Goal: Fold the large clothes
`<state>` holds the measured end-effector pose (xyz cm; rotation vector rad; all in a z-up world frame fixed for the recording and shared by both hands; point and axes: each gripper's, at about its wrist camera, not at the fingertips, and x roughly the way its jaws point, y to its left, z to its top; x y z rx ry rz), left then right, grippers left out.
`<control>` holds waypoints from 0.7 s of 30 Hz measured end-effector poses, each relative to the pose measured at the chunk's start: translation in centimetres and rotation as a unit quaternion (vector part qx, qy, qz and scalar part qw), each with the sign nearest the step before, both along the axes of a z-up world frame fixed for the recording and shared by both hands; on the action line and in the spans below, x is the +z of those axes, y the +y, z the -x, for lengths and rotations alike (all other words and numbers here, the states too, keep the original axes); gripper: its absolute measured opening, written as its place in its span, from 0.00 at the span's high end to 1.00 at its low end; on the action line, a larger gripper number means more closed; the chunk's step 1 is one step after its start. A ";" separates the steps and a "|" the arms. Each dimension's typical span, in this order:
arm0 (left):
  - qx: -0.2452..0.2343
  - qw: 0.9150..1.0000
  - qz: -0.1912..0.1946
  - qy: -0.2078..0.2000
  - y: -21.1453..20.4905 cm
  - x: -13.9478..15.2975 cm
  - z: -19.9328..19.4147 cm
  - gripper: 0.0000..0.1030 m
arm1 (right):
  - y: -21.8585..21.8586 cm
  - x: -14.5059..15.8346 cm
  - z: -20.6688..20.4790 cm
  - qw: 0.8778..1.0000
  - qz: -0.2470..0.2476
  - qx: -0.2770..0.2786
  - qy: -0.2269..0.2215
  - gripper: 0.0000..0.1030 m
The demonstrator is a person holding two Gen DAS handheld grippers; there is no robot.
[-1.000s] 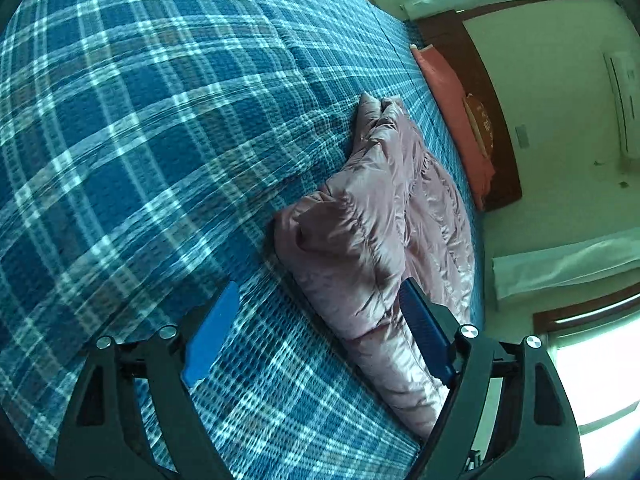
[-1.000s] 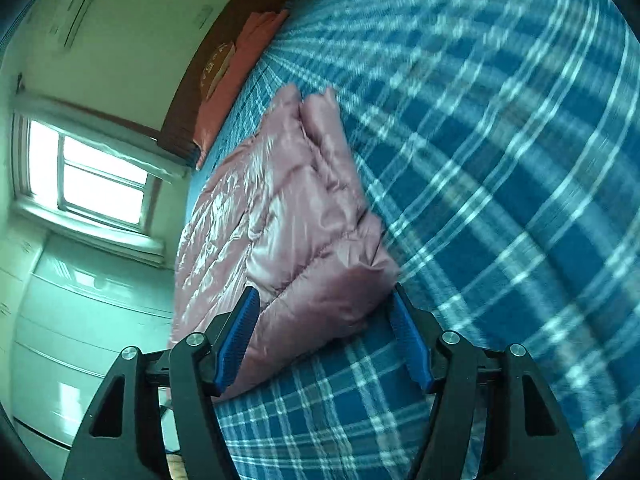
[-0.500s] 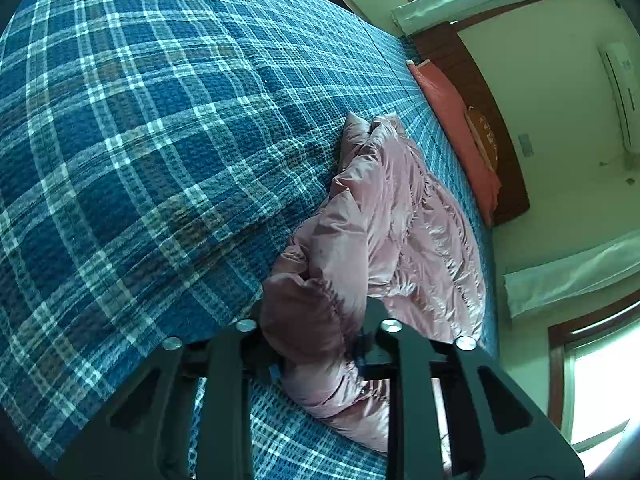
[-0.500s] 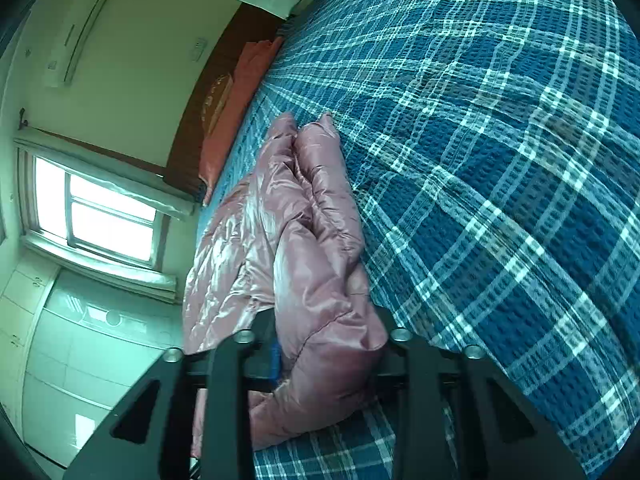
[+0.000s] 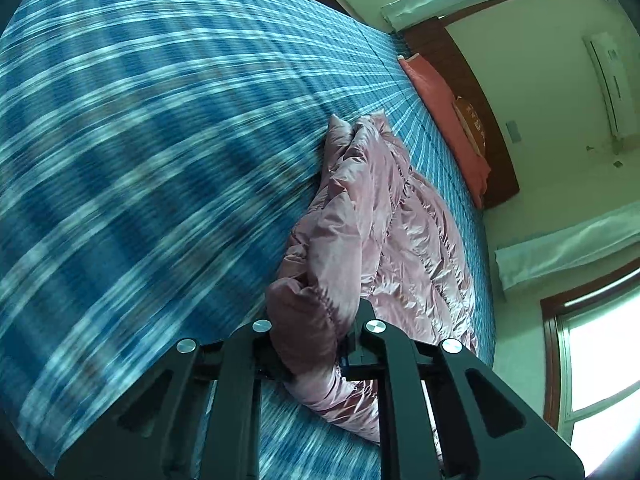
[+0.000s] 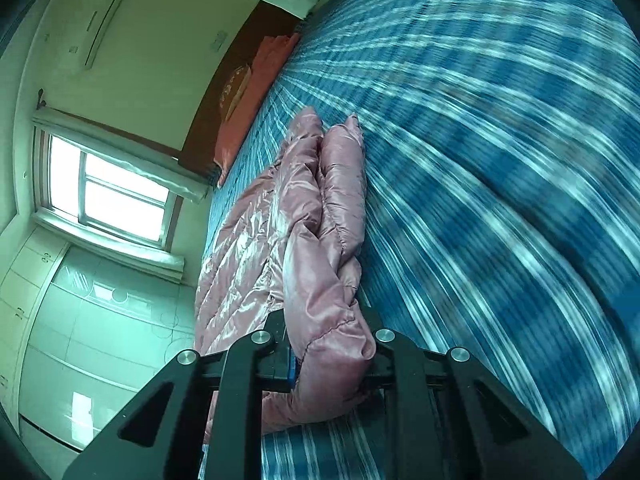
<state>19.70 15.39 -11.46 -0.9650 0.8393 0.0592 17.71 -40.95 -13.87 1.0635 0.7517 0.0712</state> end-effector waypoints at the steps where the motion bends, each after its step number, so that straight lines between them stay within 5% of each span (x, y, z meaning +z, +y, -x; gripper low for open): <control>1: -0.002 1.000 0.000 0.003 0.2 0.0 1.2 0.88 | 0.0 -0.2 1.0 1.000 -0.005 0.001 0.003 0.83; 8: -0.026 0.999 -0.022 0.004 0.9 0.0 6.9 0.85 | 0.1 -0.4 4.2 1.000 0.004 0.012 0.014 0.83; 12: -0.014 1.000 -0.020 0.002 1.8 -0.5 7.5 0.42 | -0.7 -0.3 4.3 1.000 0.005 0.010 0.009 0.73; 13: -0.005 1.000 -0.014 -0.004 2.2 -0.7 7.7 0.38 | -1.0 -0.1 4.3 1.000 0.004 0.001 0.005 0.67; 16: 0.010 1.000 0.000 0.003 3.2 -1.6 7.5 0.38 | -2.1 0.0 5.1 1.000 0.008 -0.026 -0.003 0.45; 20: 0.015 1.000 -0.009 0.009 3.5 -2.0 7.2 0.41 | -3.0 -1.1 4.1 1.000 -0.002 -0.021 0.006 0.45; 21: 0.014 1.000 -0.016 0.011 3.5 -2.0 7.1 0.48 | -3.0 -1.3 3.8 1.000 0.002 -0.022 0.009 0.53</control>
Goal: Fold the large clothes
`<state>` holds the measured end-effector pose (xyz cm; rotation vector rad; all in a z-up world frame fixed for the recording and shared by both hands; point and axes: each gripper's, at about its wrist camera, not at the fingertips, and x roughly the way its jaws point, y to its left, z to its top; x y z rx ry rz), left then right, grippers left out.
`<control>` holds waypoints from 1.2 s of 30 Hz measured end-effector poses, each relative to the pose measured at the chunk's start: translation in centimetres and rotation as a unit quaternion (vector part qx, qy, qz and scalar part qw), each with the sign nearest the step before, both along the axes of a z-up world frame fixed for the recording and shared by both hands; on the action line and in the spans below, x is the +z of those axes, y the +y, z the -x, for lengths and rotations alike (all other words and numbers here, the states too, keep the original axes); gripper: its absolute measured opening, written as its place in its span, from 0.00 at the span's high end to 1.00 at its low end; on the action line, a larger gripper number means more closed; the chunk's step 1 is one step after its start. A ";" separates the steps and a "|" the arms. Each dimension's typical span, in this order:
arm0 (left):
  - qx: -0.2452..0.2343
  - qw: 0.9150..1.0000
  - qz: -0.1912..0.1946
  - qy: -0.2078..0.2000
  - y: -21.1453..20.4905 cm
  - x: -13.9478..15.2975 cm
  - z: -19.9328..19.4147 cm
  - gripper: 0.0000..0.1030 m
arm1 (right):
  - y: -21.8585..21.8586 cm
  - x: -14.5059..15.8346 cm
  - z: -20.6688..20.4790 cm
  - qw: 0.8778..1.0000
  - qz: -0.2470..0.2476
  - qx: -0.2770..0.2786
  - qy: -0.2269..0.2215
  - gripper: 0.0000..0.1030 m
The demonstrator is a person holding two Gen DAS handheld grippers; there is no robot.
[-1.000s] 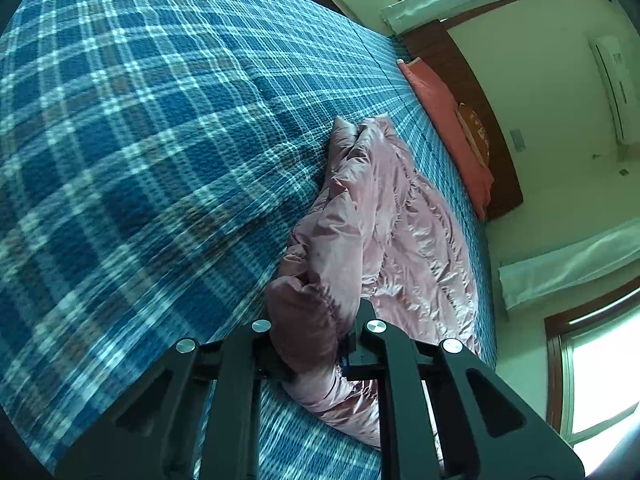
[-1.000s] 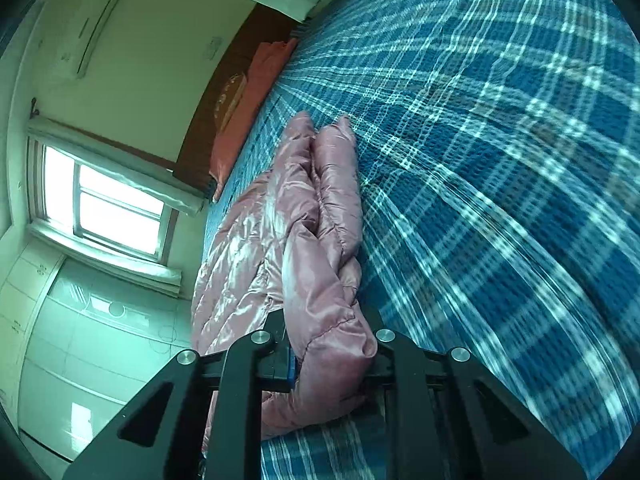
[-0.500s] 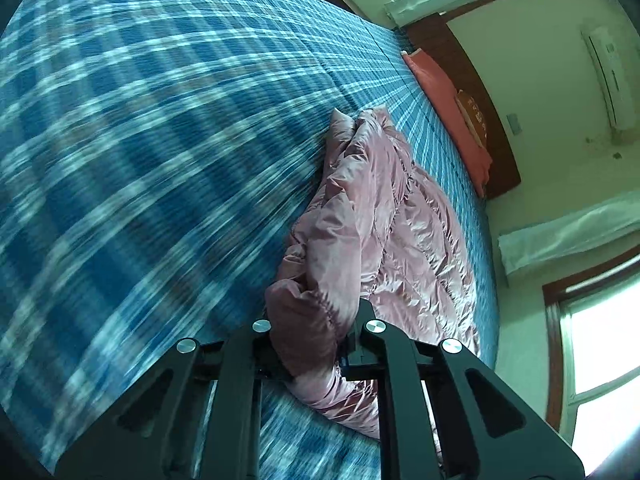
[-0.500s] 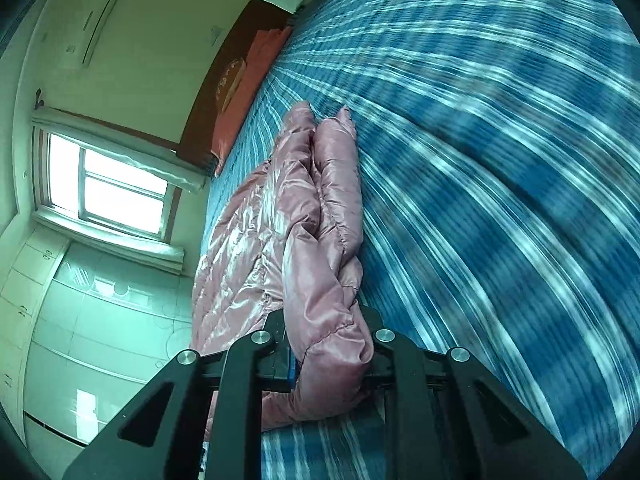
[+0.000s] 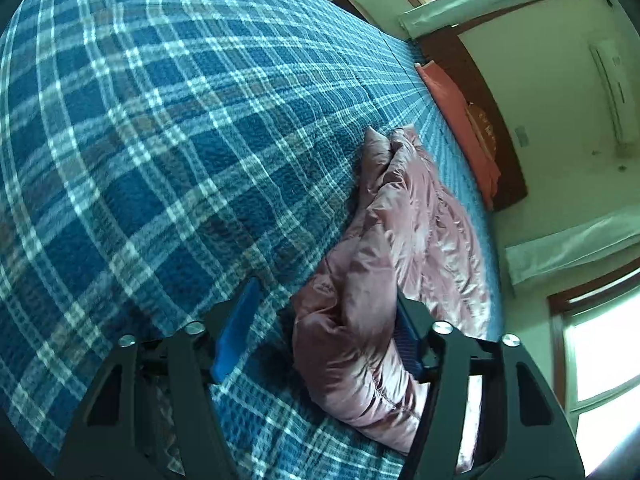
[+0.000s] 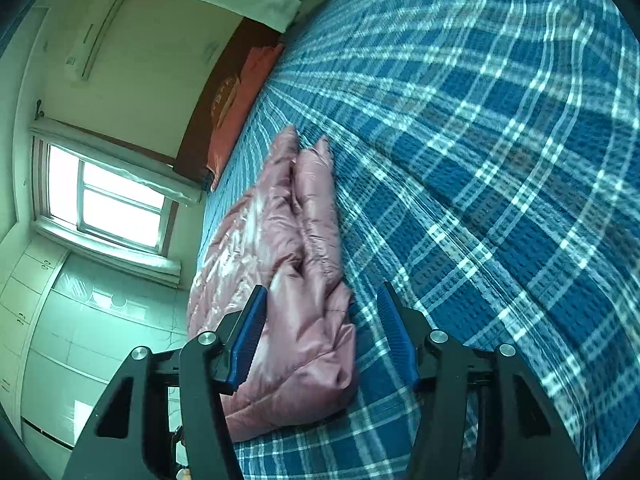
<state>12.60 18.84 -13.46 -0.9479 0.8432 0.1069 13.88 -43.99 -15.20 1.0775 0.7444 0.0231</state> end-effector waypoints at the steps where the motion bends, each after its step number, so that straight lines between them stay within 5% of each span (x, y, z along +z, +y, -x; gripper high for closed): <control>1: -0.003 1.000 0.000 0.001 -0.1 -0.1 -0.2 0.60 | 0.0 -0.3 -0.3 1.000 0.002 0.005 0.001 0.64; 4: -0.003 1.000 0.024 0.006 -0.3 -1.1 -0.9 0.75 | 0.3 -1.1 -0.3 1.000 0.000 0.010 0.003 0.74; 8: -0.008 1.000 0.010 0.009 -0.6 -0.9 -1.2 0.76 | 0.2 -0.9 -0.4 1.000 -0.003 0.013 0.002 0.75; 16: 0.007 0.999 -0.040 0.012 0.3 0.7 -0.2 0.49 | -1.5 -1.0 1.5 1.000 -0.025 -0.010 0.001 0.73; 24: 0.008 0.995 -0.098 0.031 1.7 1.3 0.3 0.48 | -3.6 -0.6 2.4 0.999 0.012 -0.028 0.033 0.72; 30: 0.018 0.976 -0.210 0.060 2.0 3.2 0.7 0.47 | -2.2 2.2 1.8 0.985 0.153 -0.010 0.078 0.72; 36: 0.012 0.940 -0.338 0.045 -0.3 6.9 0.8 0.38 | 1.7 5.7 0.6 0.957 0.276 0.022 0.092 0.72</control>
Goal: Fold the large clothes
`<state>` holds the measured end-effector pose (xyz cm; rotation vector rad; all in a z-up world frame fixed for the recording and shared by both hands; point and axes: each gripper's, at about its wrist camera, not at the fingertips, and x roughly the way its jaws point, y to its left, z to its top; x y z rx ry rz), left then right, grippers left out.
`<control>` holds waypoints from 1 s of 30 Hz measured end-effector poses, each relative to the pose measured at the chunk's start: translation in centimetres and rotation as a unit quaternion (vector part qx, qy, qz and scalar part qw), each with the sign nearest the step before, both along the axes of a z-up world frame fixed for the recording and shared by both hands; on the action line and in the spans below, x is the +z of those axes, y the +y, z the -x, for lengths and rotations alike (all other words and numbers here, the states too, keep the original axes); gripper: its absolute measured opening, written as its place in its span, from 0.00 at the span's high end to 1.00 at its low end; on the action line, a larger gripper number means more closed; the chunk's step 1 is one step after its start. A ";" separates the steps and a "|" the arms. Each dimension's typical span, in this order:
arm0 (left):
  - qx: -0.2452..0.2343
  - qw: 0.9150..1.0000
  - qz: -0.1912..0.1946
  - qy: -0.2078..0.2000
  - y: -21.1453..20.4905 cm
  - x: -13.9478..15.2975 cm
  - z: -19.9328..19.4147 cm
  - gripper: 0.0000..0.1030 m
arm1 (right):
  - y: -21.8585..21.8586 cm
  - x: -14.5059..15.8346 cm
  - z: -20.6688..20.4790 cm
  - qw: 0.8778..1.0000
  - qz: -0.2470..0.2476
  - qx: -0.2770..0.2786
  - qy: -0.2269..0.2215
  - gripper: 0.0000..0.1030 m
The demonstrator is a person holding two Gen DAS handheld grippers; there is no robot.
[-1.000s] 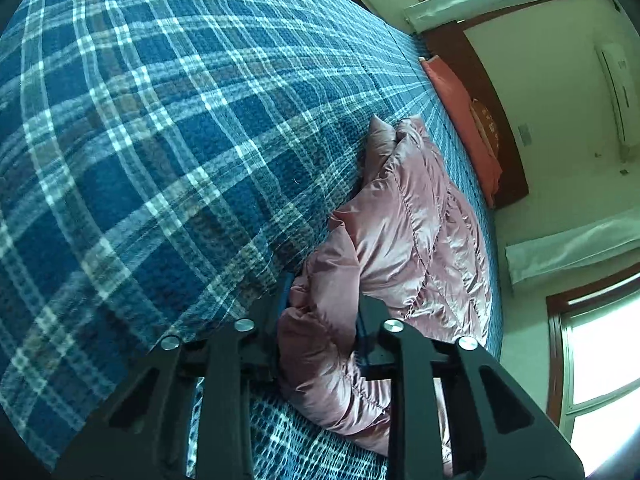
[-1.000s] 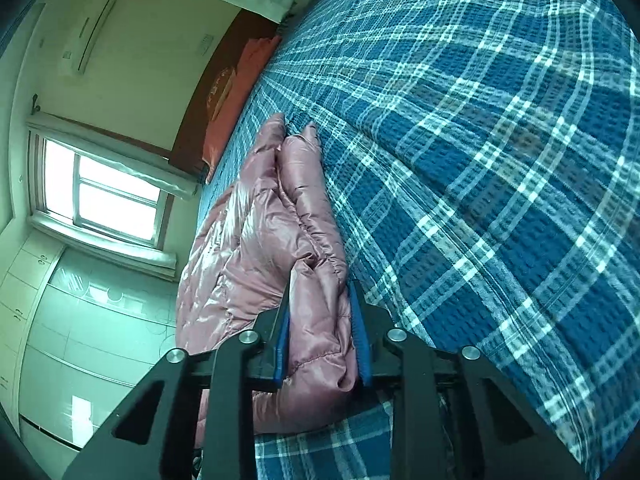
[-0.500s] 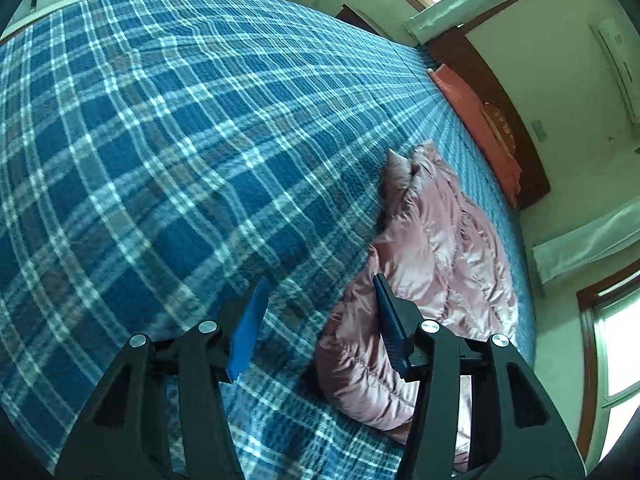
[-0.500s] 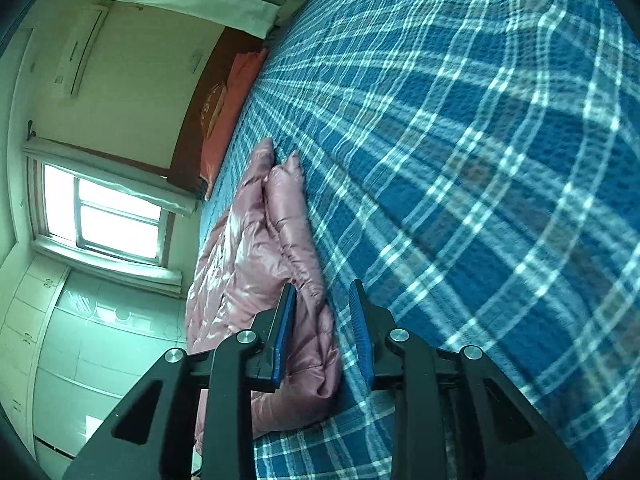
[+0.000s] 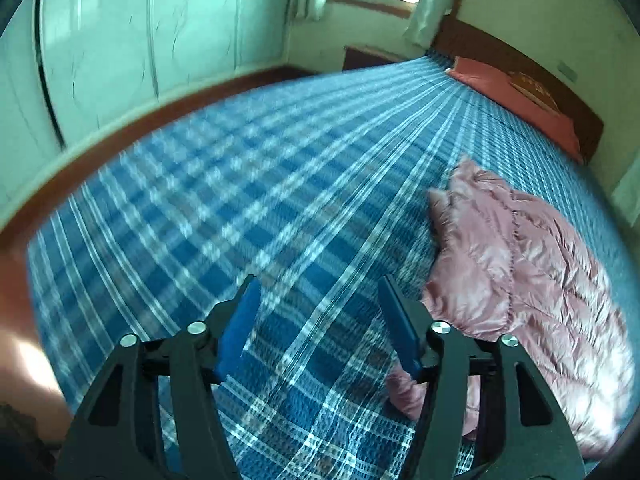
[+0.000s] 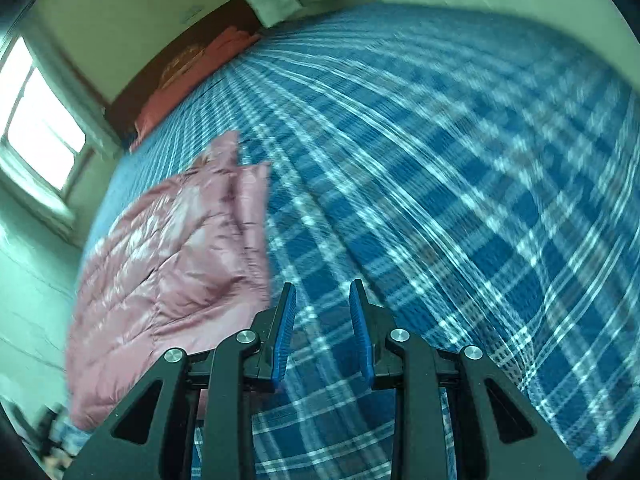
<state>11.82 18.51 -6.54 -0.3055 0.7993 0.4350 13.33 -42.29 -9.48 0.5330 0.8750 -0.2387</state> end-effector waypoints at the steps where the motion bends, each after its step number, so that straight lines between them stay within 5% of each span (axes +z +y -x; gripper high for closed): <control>1: -0.009 1.000 -0.016 -0.004 -0.7 0.6 0.0 0.36 | 0.7 0.5 -0.2 1.000 0.011 0.007 -0.002 0.72; 9: -0.114 0.987 -0.109 -0.017 -9.4 3.1 -1.6 0.35 | 10.2 3.9 -3.6 0.988 0.087 0.124 -0.028 0.72; 21: -0.192 0.973 -0.128 0.012 -19.0 -0.1 -7.9 0.35 | 20.1 2.7 -10.9 0.970 0.097 0.220 -0.022 0.72; 26: -0.198 0.971 -0.116 0.059 -19.6 -4.0 -10.6 0.35 | 21.3 -1.0 -13.1 0.965 0.115 0.236 0.013 0.72; 30: -0.201 0.971 -0.111 0.067 -19.5 -4.1 -11.2 0.38 | 21.2 -1.3 -13.9 0.964 0.108 0.240 0.024 0.72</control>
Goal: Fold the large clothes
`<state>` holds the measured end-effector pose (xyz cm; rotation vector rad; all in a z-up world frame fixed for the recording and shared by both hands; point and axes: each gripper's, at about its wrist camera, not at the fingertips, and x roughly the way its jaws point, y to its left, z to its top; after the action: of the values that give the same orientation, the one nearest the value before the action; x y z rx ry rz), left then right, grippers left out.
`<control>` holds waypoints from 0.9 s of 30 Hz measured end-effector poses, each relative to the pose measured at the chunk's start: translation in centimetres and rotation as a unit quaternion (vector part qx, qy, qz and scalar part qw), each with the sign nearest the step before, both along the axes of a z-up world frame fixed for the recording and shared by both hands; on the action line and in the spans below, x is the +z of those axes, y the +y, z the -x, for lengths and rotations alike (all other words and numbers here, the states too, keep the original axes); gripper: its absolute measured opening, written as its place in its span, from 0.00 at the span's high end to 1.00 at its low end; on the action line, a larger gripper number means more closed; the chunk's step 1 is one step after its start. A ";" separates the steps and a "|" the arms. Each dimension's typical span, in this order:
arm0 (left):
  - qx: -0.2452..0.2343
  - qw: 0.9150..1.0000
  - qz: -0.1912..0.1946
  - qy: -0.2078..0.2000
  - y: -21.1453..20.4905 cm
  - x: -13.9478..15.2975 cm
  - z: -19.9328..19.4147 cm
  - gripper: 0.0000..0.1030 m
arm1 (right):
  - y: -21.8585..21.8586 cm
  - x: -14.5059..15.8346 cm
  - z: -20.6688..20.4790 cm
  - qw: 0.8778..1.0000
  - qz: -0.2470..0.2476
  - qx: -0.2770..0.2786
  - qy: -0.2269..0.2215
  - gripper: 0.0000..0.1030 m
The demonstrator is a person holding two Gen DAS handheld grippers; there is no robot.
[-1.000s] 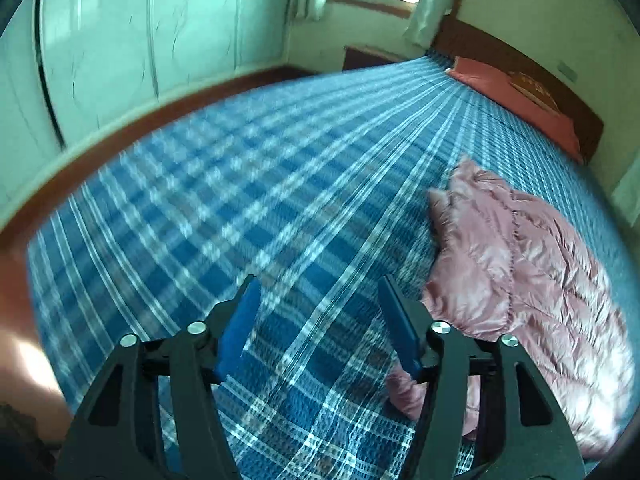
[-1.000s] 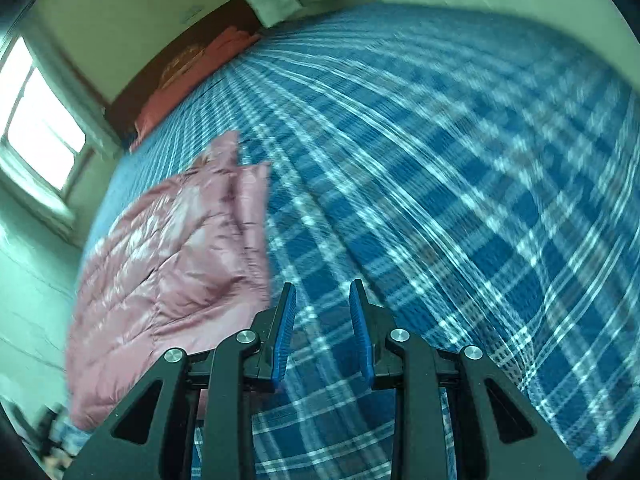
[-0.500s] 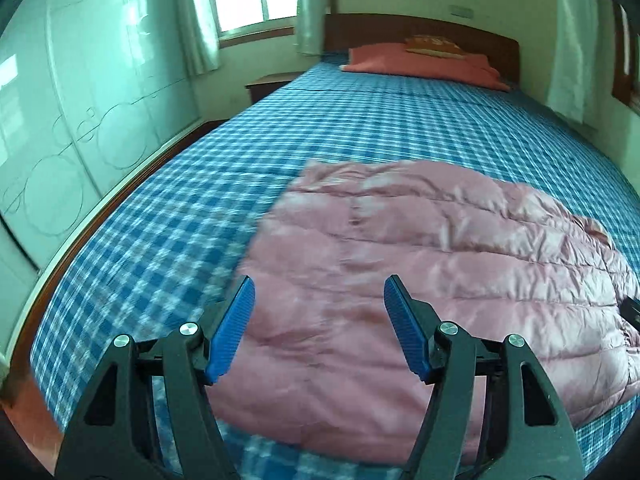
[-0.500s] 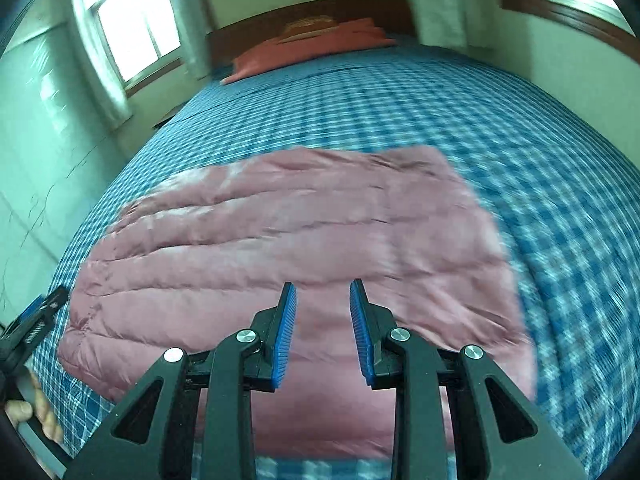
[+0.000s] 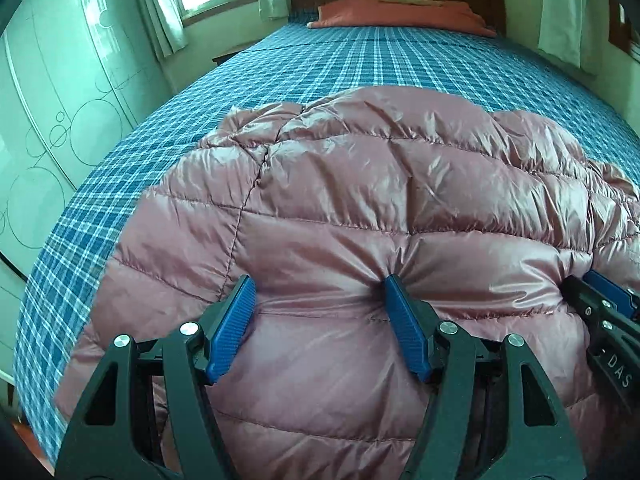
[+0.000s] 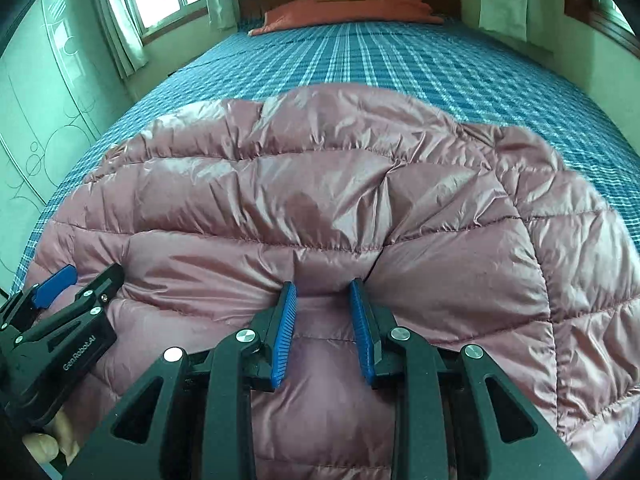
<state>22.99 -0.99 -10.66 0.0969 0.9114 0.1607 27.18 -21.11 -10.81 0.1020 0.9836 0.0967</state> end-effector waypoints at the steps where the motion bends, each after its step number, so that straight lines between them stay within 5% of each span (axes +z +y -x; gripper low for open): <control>1: -0.005 1.000 0.002 -0.001 -0.1 0.6 0.1 0.39 | -0.2 0.8 -0.1 1.000 -0.010 -0.002 -0.003 0.72; 7: -0.008 0.999 0.012 -0.041 -0.7 3.5 -1.8 0.39 | -0.1 3.2 -2.2 0.999 -0.018 -0.003 -0.038 0.72; 14: -0.005 1.000 -0.009 0.002 -1.8 -0.3 -5.6 0.38 | 1.0 -0.8 -5.5 1.000 -0.003 0.001 0.002 0.72; 20: -0.001 1.000 0.017 -0.014 -0.6 1.6 -4.1 0.39 | 1.2 1.5 -3.3 1.000 -0.010 0.000 -0.023 0.72; 27: 0.004 1.000 0.010 -0.006 -0.5 -0.7 -4.6 0.38 | 2.0 -1.4 -3.6 1.000 0.001 0.005 -0.018 0.72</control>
<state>27.58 -1.49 -11.36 0.0734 0.9021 0.1597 30.81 -19.07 -12.22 0.0926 0.9491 0.1056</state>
